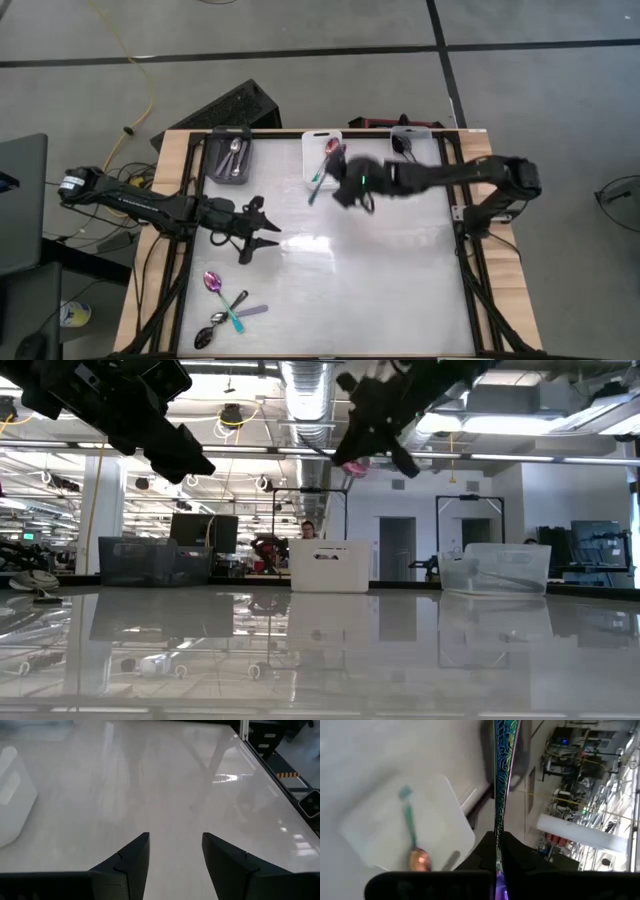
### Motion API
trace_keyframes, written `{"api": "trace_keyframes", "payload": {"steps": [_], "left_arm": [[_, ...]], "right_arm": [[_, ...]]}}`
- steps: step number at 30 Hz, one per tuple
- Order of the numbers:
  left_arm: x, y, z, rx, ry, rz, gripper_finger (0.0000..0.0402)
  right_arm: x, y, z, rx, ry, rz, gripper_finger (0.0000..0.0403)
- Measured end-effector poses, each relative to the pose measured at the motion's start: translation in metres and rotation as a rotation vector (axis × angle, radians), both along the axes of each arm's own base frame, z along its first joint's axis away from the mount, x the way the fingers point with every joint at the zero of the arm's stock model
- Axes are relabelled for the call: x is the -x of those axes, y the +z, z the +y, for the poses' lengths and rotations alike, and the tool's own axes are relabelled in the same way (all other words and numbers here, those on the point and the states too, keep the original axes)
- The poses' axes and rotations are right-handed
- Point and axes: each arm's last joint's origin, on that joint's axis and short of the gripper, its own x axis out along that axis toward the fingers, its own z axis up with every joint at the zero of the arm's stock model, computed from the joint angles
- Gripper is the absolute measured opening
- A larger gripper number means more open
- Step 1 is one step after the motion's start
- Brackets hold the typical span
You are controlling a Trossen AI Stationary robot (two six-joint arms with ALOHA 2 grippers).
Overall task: Sort silverware by color (type)
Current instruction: Put the blue spoon into the white bin, then put the black spoon into the transparent bin
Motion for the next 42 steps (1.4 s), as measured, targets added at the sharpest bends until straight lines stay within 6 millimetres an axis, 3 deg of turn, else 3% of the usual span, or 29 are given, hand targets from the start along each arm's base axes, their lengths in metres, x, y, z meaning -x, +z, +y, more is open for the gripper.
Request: {"api": "trace_keyframes", "payload": {"steps": [3,6,10,17,25,31,42], "left_arm": [[0.001,-0.001,-0.002,-0.002,-0.012,0.008,0.0167],[0.001,0.0,-0.004,-0.021,-0.027,0.003,0.0167],[0.001,0.0,-0.003,-0.062,-0.015,-0.007,0.0167],[0.0,0.0,-0.001,-0.083,0.047,-0.008,0.0167],[0.001,-0.001,-0.001,-0.08,0.045,0.0,0.0167],[0.001,-0.001,-0.001,-0.083,0.044,0.0,0.0167],[0.001,-0.001,-0.002,-0.08,0.043,0.003,0.0167]], "right_arm": [[0.007,0.002,-0.046,-0.042,-0.006,-0.034,0.0032],[0.017,0.003,-0.079,-0.067,0.017,-0.046,0.0032],[0.012,-0.002,-0.101,-0.09,0.086,-0.121,0.0033],[-0.021,-0.039,-0.131,-0.125,0.056,-0.041,0.0033],[-0.04,-0.053,-0.143,-0.157,0.049,0.123,0.0033],[-0.036,-0.063,-0.145,-0.167,-0.031,0.229,0.0043],[-0.033,-0.064,-0.147,-0.171,-0.065,0.248,0.0087]]}}
